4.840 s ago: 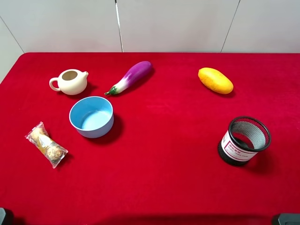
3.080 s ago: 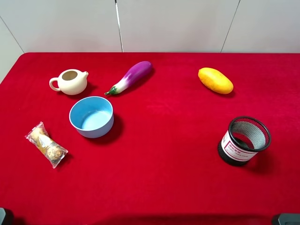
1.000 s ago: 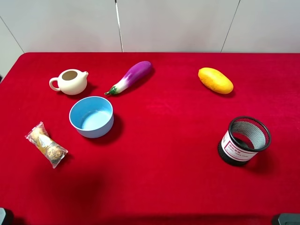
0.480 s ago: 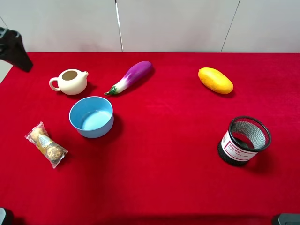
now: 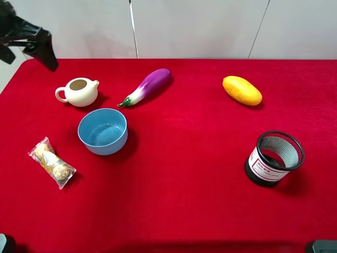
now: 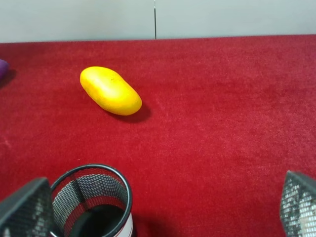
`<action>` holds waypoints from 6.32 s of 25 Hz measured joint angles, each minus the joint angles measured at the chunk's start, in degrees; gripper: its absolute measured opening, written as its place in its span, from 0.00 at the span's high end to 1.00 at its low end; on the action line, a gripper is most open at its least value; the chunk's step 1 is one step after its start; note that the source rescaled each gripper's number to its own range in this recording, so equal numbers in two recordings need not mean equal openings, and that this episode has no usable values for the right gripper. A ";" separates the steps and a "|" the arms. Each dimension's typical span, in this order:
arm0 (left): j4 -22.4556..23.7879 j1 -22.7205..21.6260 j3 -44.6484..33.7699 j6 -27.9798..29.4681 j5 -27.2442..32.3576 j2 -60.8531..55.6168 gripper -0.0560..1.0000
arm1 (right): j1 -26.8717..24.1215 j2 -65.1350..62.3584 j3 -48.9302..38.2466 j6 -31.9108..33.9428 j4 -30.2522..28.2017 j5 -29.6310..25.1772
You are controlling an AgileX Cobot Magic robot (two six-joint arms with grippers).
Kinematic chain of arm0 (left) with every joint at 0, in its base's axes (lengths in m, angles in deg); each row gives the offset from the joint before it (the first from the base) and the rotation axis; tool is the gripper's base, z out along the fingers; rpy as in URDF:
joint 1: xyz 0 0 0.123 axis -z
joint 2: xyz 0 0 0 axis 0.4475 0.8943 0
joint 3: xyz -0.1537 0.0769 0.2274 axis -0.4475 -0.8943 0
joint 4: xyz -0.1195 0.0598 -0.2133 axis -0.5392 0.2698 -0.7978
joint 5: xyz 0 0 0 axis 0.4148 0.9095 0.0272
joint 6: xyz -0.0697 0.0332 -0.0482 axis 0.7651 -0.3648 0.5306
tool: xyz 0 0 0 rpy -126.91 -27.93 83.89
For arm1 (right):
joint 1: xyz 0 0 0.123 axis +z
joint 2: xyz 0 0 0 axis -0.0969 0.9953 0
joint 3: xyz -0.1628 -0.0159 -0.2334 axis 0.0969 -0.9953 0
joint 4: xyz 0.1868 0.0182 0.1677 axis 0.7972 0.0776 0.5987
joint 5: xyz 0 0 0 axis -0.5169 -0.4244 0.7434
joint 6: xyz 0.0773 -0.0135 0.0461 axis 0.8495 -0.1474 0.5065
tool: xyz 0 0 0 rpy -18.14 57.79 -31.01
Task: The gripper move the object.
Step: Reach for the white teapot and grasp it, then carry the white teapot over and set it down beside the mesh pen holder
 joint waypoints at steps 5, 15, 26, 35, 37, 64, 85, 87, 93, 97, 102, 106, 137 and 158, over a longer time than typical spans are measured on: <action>0.06 3.50 5.16 -2.69 -0.30 6.62 0.07 | 0.00 0.00 0.00 0.00 0.00 0.00; -0.16 7.95 7.18 -4.88 -4.68 15.65 0.08 | 0.00 0.00 0.00 0.00 0.00 0.00; -0.16 7.95 7.45 -8.95 -12.27 20.53 0.12 | 0.00 0.00 0.00 0.00 0.00 0.00; -1.40 7.95 7.45 -9.18 -12.89 24.28 0.16 | 0.00 0.00 0.00 0.00 0.00 0.00; -1.40 7.95 7.45 -9.23 -13.27 24.90 0.16 | 0.00 0.00 0.00 0.00 0.00 0.00; -1.44 7.95 7.45 -9.24 -16.31 32.55 0.22 | 0.00 0.00 0.00 0.00 0.00 0.00; -1.28 7.95 7.45 -9.30 -16.53 32.70 0.94 | 0.00 0.00 0.00 0.00 0.00 0.00; -1.28 7.95 7.68 -9.30 -16.30 32.70 0.94 | 0.00 0.00 0.00 0.00 0.00 0.00; -1.40 7.95 12.64 -9.24 -9.01 33.23 0.94 | 0.00 0.00 0.00 0.00 0.00 0.00; -1.40 7.95 16.66 -9.24 -3.66 32.66 0.94 | 0.00 0.00 0.00 0.00 0.00 0.00; -1.46 7.95 19.28 -9.13 -0.18 30.70 0.94 | 0.00 0.00 0.00 0.00 0.00 0.00; -1.46 7.95 19.93 -7.86 1.79 26.92 0.95 | 0.00 0.00 0.00 0.00 0.00 0.00; -1.39 33.63 20.08 -4.83 5.82 16.54 0.95 | 0.00 0.00 0.00 0.00 0.00 0.00; -1.41 52.29 20.08 -4.78 5.77 16.54 0.95 | 0.00 0.00 0.00 0.00 0.00 0.00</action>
